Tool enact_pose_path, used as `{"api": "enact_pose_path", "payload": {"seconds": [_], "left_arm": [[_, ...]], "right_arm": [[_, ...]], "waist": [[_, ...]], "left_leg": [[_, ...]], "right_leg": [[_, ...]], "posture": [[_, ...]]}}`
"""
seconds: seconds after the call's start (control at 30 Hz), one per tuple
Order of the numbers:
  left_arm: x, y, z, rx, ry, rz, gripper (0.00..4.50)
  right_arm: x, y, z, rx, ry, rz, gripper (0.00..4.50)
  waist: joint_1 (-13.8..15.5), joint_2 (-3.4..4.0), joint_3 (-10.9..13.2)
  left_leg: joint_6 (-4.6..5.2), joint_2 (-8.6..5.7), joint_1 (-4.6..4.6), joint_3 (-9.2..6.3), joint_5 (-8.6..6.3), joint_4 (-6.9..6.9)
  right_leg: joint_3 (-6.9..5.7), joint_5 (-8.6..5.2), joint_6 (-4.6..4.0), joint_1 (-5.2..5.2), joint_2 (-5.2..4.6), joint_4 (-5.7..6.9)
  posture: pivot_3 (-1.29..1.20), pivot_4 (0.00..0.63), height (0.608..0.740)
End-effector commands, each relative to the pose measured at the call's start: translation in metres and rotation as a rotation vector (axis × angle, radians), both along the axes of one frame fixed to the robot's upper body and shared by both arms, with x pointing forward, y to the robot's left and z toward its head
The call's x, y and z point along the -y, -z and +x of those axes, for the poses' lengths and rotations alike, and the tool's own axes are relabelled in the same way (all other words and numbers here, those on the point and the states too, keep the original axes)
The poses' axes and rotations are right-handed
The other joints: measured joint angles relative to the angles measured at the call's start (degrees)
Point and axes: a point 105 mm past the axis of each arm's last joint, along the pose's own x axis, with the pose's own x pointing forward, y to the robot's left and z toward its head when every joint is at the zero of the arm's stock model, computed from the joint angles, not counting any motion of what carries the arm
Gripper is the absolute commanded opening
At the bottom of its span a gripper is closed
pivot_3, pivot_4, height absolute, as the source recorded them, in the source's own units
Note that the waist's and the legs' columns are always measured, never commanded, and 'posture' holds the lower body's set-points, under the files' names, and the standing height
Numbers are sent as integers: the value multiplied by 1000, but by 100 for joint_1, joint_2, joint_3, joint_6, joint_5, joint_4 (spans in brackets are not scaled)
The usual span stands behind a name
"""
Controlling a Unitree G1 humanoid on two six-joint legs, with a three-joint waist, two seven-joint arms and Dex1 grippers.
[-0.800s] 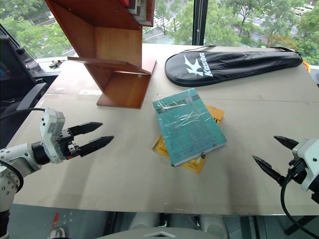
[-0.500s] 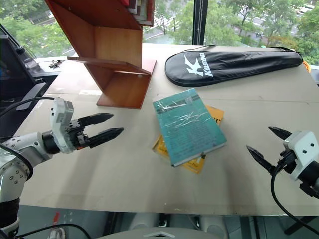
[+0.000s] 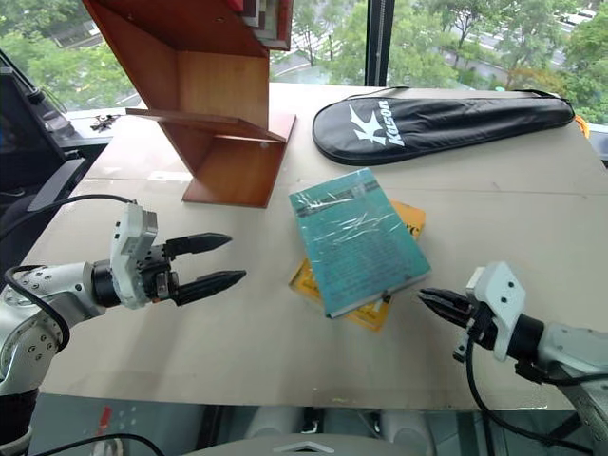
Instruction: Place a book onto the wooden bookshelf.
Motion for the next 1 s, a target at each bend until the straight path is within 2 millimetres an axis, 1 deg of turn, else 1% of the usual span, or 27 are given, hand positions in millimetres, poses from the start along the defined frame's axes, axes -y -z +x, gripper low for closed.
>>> {"api": "enact_pose_path", "payload": {"seconds": [0.03,0.1,0.27,0.4,0.47,0.53,0.57,0.6,0.67,0.73,0.83,1.0], "left_arm": [[-3,-4,-4,44,-2,30,4500],[-5,-2,-5,46,-19,38,4500],[-4,0,-6,45,-39,32,4500],[-4,0,-1,46,-62,21,4500],[-5,0,0,46,-62,23,4500],[-5,0,3,49,-67,17,4500],[-5,0,5,47,-66,15,4500],[-5,0,6,47,-61,14,4500],[-4,1,7,46,-52,11,4500],[-2,1,9,47,-47,7,4500],[-1,3,11,45,-40,6,4500],[0,4,9,45,-40,11,4500]], "right_arm": [[-6,5,16,10,10,-24,35],[-10,8,27,30,11,-40,35],[-13,9,46,75,13,-35,35],[-11,6,53,116,26,-37,35],[-6,-3,49,121,34,3,35],[-4,-16,20,78,-53,48,35],[-5,-19,6,49,-94,54,35],[-7,-19,-8,9,-140,55,35],[-9,-15,-25,-59,-174,44,35],[-7,-4,-29,-93,-169,-13,35],[-5,10,-16,-86,-107,-73,35],[-8,21,14,-38,-58,-93,35]], "waist": [[6,-1,0],[5,-2,1],[18,-5,0],[17,-5,-1],[13,-5,-1],[56,9,8],[81,13,7],[83,13,7],[41,3,4],[-13,-6,2],[-66,-10,2],[-81,-12,3]], "left_leg": [[0,0,1,0,0,0],[-1,0,-1,-2,0,0],[0,-1,-5,-4,0,0],[0,-1,-4,-5,0,1],[-1,-1,-5,-5,0,1],[-1,-1,-6,-5,0,1],[-1,-5,-16,-13,0,2],[0,-7,-15,-17,0,0],[0,-4,-16,-19,0,0],[1,-3,-10,-19,-1,1],[13,-2,1,-12,-7,2],[3,-4,1,-11,-1,10]], "right_leg": [[0,0,0,0,1,1],[-1,0,-1,0,1,0],[-4,0,-1,0,-1,-2],[-4,1,-1,1,-1,0],[-5,1,-1,0,-1,0],[-5,1,0,0,-1,0],[-15,0,1,-1,-8,-2],[-18,-4,6,0,-11,-4],[-19,-4,7,1,-9,-5],[-17,-4,7,4,-9,0],[-9,-3,7,8,-8,2],[-9,-3,6,7,-6,8]], "posture": [[0,150,740],[0,150,740],[0,150,740],[0,150,740],[0,150,740],[0,150,740],[0,150,740],[0,150,740],[0,150,740],[0,150,740],[0,150,740],[0,150,740]]}}
